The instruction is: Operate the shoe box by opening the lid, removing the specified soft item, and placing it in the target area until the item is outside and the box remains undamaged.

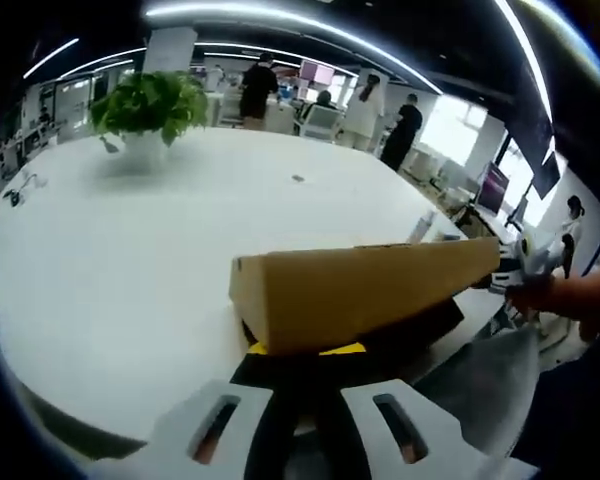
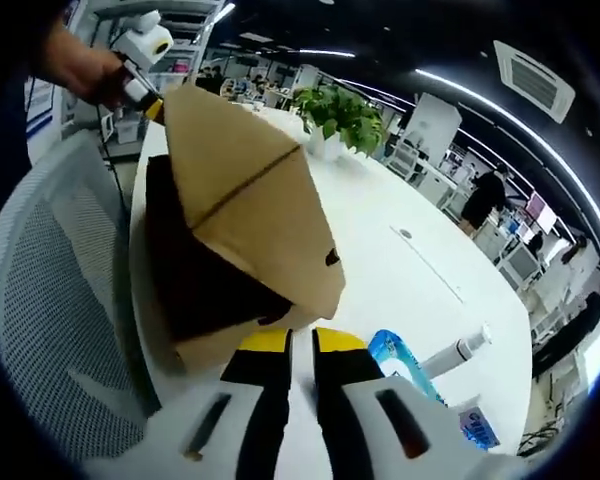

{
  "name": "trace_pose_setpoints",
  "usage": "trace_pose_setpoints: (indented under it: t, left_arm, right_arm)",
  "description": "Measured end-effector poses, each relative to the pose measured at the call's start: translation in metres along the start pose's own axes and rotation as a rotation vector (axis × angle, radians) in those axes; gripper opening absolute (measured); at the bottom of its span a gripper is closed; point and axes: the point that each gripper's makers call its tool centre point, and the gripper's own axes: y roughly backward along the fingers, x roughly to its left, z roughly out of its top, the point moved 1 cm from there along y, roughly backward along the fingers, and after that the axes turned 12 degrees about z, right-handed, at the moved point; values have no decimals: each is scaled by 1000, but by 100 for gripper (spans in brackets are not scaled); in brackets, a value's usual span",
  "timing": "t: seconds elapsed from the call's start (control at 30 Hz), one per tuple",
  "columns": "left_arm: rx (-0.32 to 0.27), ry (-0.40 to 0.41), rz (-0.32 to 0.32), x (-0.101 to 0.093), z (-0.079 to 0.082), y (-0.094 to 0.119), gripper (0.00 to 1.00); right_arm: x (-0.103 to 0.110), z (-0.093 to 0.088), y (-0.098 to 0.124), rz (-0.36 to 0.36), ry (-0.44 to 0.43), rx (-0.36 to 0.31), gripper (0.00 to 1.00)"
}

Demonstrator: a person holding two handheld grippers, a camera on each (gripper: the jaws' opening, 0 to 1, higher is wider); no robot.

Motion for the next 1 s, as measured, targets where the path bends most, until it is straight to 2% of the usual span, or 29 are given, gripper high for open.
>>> trace_pose_setpoints:
  t: [0.07,0.13,0.23,0.33,0.5,0.6,0.67,1.0]
  left_arm:
    - [4,-4,-4,-1,-2,0,0]
    - [7,-4,-9,-3,-3,0,0]
    - [14,-11,-15,-5,-6,-1,0]
    - [26,-16,-19,-5,-11,-3,0]
    - [50,-18,-25,-4,-20,-4,0]
    - [65,-24,-27,-4,-24,-5,0]
    - [70,-33,-30,-4,-27,-6,0]
    - [113,-41,-45,-4,-36,-8,0]
  right_arm:
    - [-2,3,9,-16,-40,-21,8]
    - [-2,10,17,-26,-122,-81,9]
    - [-3,15,28,-35,-177,-119,10]
    - [-4,29,43,-47,-271,-211,11]
    - [1,61,51,-33,-323,-311,13]
    - [8,75,44,0,-315,-327,13]
    - [12,77,38,9,-312,-328,13]
    - [26,73,25,65,-332,-294,10]
